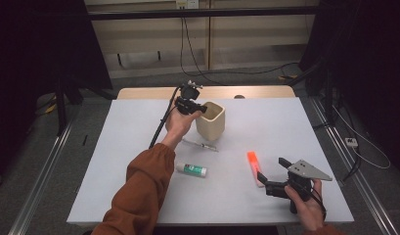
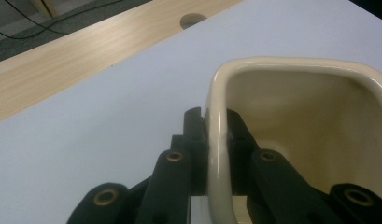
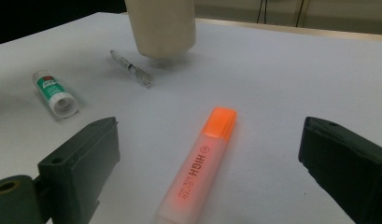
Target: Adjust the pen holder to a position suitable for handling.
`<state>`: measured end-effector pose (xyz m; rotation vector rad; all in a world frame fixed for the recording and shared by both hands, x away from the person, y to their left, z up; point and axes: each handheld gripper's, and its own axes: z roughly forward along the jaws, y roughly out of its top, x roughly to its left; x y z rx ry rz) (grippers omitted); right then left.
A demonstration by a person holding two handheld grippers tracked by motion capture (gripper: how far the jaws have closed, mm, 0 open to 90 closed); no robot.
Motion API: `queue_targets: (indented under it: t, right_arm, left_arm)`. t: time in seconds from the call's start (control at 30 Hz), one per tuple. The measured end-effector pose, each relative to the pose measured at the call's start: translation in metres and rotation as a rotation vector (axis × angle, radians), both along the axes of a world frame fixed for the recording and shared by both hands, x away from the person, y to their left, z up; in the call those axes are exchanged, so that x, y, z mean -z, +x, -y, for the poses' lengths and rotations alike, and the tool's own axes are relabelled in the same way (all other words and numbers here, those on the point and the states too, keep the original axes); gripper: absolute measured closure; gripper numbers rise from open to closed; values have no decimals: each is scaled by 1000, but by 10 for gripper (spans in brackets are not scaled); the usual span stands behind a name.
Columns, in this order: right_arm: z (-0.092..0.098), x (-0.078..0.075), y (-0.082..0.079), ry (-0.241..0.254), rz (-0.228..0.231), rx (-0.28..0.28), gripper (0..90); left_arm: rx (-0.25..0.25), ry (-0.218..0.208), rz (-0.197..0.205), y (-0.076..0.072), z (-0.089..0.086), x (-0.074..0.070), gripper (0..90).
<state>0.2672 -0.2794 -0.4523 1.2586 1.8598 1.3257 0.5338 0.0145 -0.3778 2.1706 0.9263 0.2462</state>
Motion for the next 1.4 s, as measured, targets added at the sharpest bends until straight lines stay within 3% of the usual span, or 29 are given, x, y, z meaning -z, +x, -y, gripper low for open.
queue_targets:
  t: [0.5, 0.73, 1.0, 1.23, 1.4]
  right_arm:
    - [0, 0, 0, 3, 0, 0, 52]
    - [0, 0, 0, -2, 0, -4, 52]
    - [0, 0, -1, -2, 1, -2, 52]
    - [-1, 0, 0, -5, -1, -3, 52]
    - [-1, 0, 0, -7, 0, -3, 52]
  left_arm:
    - [-19, 10, -48, -1, 16, 14, 820]
    - [8, 19, -73, -1, 15, 13, 797]
    - [9, -46, -93, -1, 8, 16, 762]
    - [-17, -45, -52, -4, -4, 14, 580]
    - [-27, -59, -21, -8, -12, 9, 380]
